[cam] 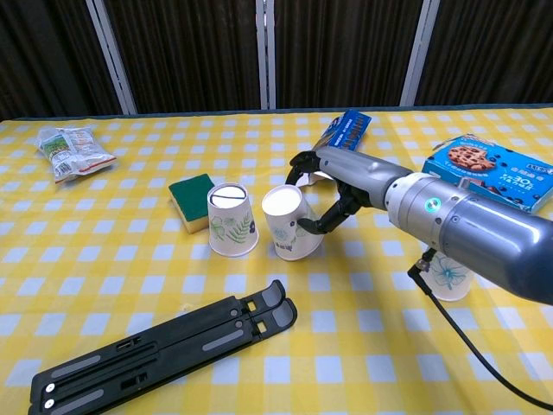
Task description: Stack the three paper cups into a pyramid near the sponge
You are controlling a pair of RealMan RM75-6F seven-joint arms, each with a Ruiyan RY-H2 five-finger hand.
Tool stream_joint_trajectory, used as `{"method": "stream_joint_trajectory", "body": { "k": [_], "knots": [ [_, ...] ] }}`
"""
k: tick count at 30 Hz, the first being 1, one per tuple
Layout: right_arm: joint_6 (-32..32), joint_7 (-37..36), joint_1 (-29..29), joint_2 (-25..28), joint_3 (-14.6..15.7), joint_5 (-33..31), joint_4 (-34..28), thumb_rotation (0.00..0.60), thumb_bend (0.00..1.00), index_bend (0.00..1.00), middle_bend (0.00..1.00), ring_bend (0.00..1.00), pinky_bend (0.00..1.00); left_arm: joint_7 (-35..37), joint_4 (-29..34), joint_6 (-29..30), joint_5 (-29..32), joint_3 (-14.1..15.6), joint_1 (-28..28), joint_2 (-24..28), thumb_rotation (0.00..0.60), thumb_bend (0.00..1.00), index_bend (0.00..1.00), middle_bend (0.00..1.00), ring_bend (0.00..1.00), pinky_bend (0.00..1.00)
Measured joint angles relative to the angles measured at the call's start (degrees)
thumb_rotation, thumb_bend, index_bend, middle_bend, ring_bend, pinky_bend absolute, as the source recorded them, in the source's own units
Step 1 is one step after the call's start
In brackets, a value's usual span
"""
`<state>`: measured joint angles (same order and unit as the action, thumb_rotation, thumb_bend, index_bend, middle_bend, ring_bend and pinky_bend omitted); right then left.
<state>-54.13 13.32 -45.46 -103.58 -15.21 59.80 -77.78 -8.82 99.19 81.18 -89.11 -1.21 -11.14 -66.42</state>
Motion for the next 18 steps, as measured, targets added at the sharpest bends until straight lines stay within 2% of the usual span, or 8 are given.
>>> {"method": "stream_joint_trajectory", "body": {
  "k": [18],
  "knots": [
    [-0.9, 0.3, 0.0, -1.2, -0.6, -0.8, 0.8, 0.600, 0.29, 0.40, 0.06, 0.00, 0.00, -0.1, 0.1, -0.4, 0.2, 0.0, -0.1, 0.1, 0.600, 0.28, 0.00, 0.00, 0.00, 0.00]
  ]
}}
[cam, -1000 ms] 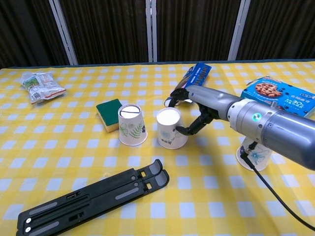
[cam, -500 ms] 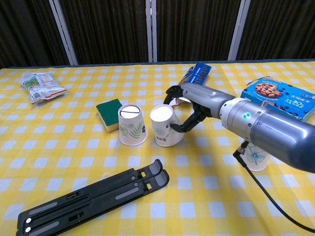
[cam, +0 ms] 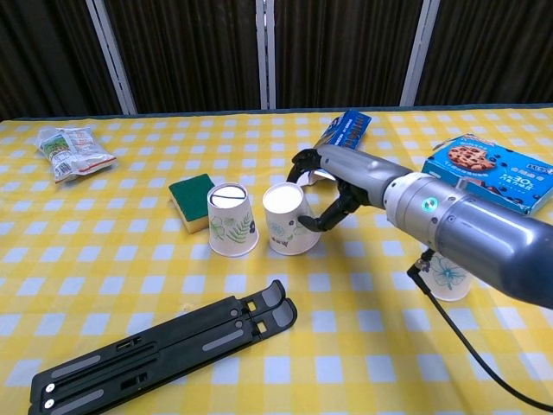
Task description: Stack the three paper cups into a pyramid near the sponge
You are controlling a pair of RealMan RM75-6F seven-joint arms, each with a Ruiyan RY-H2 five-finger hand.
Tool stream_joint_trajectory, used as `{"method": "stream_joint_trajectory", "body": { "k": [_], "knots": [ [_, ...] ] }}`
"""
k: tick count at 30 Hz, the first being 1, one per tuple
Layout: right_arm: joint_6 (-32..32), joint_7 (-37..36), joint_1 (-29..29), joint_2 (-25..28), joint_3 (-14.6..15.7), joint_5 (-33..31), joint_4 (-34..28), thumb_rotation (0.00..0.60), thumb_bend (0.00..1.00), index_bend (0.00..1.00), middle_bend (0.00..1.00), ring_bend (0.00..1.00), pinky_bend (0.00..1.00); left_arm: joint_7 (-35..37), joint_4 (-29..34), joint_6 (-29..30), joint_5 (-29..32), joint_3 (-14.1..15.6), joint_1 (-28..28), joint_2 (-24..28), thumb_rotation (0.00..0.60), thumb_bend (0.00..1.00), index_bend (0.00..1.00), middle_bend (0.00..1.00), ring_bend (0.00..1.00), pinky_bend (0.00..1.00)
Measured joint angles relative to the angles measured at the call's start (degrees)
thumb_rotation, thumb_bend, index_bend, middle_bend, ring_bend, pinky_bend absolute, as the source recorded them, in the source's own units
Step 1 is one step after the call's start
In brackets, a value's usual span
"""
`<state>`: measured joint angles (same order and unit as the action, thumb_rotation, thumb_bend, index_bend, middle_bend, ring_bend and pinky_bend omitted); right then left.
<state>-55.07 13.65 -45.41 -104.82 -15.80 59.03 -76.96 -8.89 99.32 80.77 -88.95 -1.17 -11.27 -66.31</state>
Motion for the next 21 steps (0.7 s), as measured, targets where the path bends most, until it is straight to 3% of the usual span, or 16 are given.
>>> {"method": "stream_joint_trajectory", "body": {
  "k": [6, 10, 12, 21],
  "knots": [
    [0.1, 0.1, 0.0, -0.3, 0.0, -0.2, 0.2, 0.600, 0.29, 0.36, 0.04, 0.00, 0.00, 0.1, 0.1, 0.0, 0.1, 0.0, 0.0, 0.1, 0.600, 0.28, 0.00, 0.00, 0.00, 0.00],
    [0.1, 0.7, 0.0, -0.3, 0.3, -0.2, 0.4, 0.600, 0.24, 0.17, 0.00, 0.00, 0.00, -0.2, 0.1, 0.0, 0.1, 0.0, 0.0, 0.1, 0.600, 0.28, 0.00, 0.00, 0.00, 0.00],
    [-0.3, 1.1, 0.1, -0.2, 0.5, 0.0, 0.4, 0.600, 0.22, 0.13, 0.00, 0.00, 0.00, -0.3, 0.1, 0.0, 0.0, 0.1, 0.1, 0.1, 0.600, 0.28, 0.00, 0.00, 0.00, 0.00],
    [-2.1, 2.6, 1.4, 2.0, 1.1, 0.2, -3.3, 0.600, 0.21, 0.11, 0.00, 0.00, 0.00, -0.8, 0.4, 0.6, -0.4, 0.2, 0.3, 0.1, 0.600, 0.28, 0.00, 0.00, 0.00, 0.00]
  ]
}}
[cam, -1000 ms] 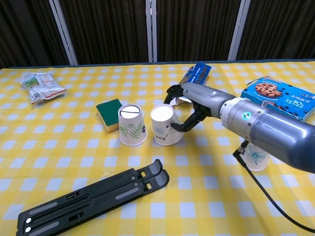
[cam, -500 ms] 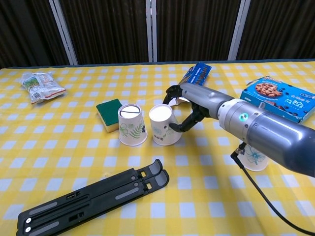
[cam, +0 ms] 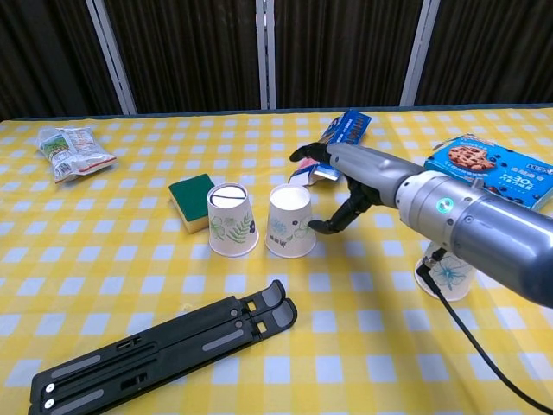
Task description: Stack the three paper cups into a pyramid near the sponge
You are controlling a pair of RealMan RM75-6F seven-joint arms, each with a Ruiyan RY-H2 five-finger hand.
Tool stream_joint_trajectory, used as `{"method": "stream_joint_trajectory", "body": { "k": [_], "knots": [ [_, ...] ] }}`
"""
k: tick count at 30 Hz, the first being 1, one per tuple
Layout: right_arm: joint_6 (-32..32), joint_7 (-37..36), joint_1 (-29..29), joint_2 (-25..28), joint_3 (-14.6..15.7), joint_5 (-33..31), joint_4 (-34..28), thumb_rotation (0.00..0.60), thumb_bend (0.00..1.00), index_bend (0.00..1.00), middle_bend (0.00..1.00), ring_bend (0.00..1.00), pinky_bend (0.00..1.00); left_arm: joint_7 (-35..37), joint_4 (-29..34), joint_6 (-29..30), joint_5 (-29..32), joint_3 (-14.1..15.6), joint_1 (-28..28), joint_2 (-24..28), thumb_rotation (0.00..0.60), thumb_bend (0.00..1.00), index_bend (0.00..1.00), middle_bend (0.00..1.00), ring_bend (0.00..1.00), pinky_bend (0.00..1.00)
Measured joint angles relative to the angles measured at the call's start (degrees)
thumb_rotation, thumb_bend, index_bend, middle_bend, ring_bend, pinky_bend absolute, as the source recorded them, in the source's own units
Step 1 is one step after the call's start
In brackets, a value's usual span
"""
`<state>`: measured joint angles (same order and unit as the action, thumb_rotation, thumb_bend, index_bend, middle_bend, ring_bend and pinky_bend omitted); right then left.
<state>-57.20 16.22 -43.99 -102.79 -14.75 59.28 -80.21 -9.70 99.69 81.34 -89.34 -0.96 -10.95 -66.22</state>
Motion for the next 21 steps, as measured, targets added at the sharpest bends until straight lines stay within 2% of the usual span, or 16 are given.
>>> {"method": "stream_joint_trajectory", "body": {
  "k": [8, 16, 21],
  "knots": [
    [-5.4, 2.8, 3.9, 5.5, 3.3, 2.9, -6.6, 0.600, 0.21, 0.14, 0.00, 0.00, 0.00, -0.5, 0.1, 1.0, -0.2, 0.0, 0.5, 0.1, 0.600, 0.28, 0.00, 0.00, 0.00, 0.00],
    [-11.6, 6.4, 9.8, 14.9, 7.7, 5.5, -21.2, 0.600, 0.21, 0.15, 0.00, 0.00, 0.00, -1.9, 0.8, 1.6, 0.2, -0.3, 0.9, 0.1, 0.600, 0.28, 0.00, 0.00, 0.00, 0.00],
    [-15.5, 12.6, 13.6, 20.0, 11.6, 6.2, -29.8, 0.600, 0.23, 0.21, 0.00, 0.00, 0.00, -3.0, 1.0, 1.6, -0.3, 0.1, 1.2, -0.1, 0.600, 0.28, 0.00, 0.00, 0.00, 0.00]
  ]
}}
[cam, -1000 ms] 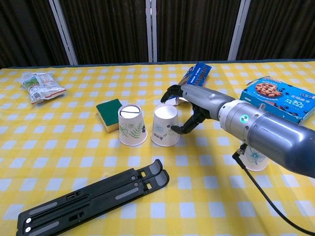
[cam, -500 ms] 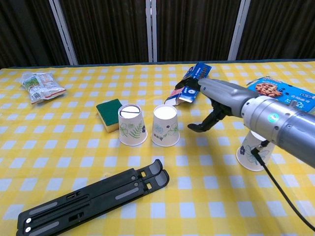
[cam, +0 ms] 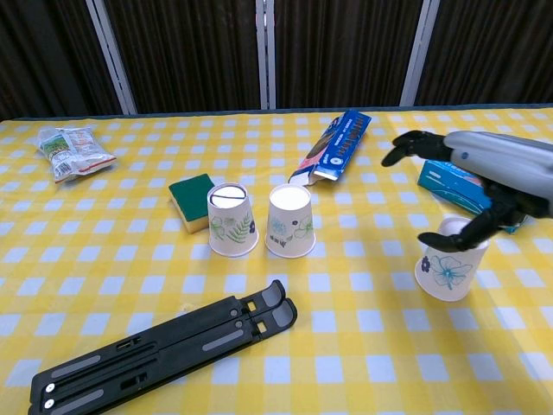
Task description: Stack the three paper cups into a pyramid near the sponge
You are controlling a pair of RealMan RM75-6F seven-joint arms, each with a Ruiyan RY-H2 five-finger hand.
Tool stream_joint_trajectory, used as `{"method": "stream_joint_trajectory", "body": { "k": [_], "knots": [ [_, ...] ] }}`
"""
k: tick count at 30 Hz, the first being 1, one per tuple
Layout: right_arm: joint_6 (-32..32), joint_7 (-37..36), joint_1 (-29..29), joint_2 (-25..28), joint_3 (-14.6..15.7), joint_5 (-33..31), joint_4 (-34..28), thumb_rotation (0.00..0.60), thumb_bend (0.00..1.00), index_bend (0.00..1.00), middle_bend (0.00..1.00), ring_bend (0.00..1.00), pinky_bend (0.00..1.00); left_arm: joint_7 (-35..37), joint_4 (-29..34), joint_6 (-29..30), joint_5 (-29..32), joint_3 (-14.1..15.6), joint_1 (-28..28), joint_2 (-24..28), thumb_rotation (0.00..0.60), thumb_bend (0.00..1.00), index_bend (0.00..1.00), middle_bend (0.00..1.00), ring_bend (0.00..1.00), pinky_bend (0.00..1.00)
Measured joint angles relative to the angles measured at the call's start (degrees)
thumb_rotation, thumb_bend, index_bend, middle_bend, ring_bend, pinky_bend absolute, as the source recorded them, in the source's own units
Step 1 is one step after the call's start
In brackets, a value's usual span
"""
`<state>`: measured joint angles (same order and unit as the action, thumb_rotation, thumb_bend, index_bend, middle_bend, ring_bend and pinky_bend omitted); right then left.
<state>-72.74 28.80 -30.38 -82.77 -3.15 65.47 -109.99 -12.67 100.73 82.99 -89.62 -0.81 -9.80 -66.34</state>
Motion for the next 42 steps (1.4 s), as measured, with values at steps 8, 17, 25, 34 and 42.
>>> {"method": "stream_joint_trajectory", "body": {
  "k": [8, 17, 25, 34, 42],
  "knots": [
    [-0.2, 2.1, 2.1, 2.3, 1.9, -3.0, -1.1, 0.600, 0.24, 0.26, 0.00, 0.00, 0.00, -0.4, 0.0, -0.7, 0.3, 0.0, -0.2, -0.2, 0.600, 0.28, 0.00, 0.00, 0.00, 0.00],
    [2.4, -1.5, 1.9, 2.0, 0.0, -5.1, 3.7, 0.600, 0.25, 0.26, 0.00, 0.00, 0.00, -1.2, 0.0, -1.3, 0.9, -0.2, -0.4, -0.5, 0.600, 0.28, 0.00, 0.00, 0.00, 0.00],
    [4.8, -2.1, 1.8, 1.3, -0.8, -7.6, 7.0, 0.600, 0.27, 0.26, 0.00, 0.00, 0.00, -1.9, 0.0, -1.4, 1.1, -0.2, -0.5, -0.7, 0.600, 0.28, 0.00, 0.00, 0.00, 0.00],
    [5.9, -2.9, 1.9, 0.3, -1.0, -7.8, 8.8, 0.600, 0.31, 0.39, 0.01, 0.00, 0.00, -2.5, 0.1, -1.3, 1.0, -0.2, -0.4, -0.9, 0.600, 0.28, 0.00, 0.00, 0.00, 0.00],
    [5.5, -2.8, 2.0, -0.9, -1.3, -6.7, 9.8, 0.600, 0.32, 0.42, 0.04, 0.00, 0.00, -2.0, 0.1, -1.2, 1.1, -0.3, -0.4, -0.6, 0.600, 0.28, 0.00, 0.00, 0.00, 0.00]
  ]
}}
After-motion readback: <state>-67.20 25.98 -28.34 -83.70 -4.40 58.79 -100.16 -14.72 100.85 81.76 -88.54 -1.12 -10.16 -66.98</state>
